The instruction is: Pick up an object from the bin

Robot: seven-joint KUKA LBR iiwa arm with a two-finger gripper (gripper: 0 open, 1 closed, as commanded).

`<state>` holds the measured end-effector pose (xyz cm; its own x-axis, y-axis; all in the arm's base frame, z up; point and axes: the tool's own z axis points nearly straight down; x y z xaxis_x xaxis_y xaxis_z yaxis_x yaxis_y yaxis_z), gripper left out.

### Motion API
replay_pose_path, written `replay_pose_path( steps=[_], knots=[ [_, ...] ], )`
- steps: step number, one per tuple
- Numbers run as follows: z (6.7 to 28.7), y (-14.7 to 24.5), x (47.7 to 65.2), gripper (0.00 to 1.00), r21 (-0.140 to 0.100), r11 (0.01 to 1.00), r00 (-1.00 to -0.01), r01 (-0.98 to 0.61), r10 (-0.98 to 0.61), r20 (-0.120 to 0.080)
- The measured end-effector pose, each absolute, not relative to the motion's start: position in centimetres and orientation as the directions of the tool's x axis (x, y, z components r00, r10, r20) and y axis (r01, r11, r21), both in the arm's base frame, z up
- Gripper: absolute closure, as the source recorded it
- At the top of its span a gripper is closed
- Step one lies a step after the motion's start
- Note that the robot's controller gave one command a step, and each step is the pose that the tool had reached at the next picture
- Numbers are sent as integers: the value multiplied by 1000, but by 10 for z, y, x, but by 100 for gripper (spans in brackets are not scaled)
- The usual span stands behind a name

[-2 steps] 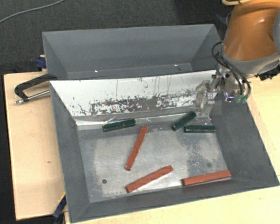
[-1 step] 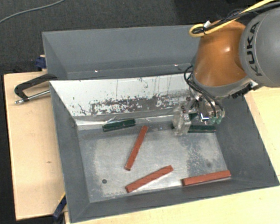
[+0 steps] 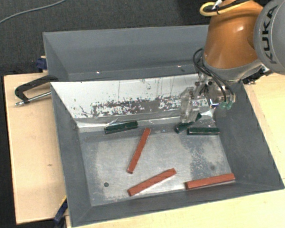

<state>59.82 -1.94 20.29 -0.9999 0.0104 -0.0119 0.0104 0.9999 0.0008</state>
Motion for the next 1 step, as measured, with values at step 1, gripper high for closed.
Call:
replay_pose_path(
  steps=[1],
  knots=[
    [147, 30, 566, 100, 4, 999, -999, -40, -40, 5]
  ],
)
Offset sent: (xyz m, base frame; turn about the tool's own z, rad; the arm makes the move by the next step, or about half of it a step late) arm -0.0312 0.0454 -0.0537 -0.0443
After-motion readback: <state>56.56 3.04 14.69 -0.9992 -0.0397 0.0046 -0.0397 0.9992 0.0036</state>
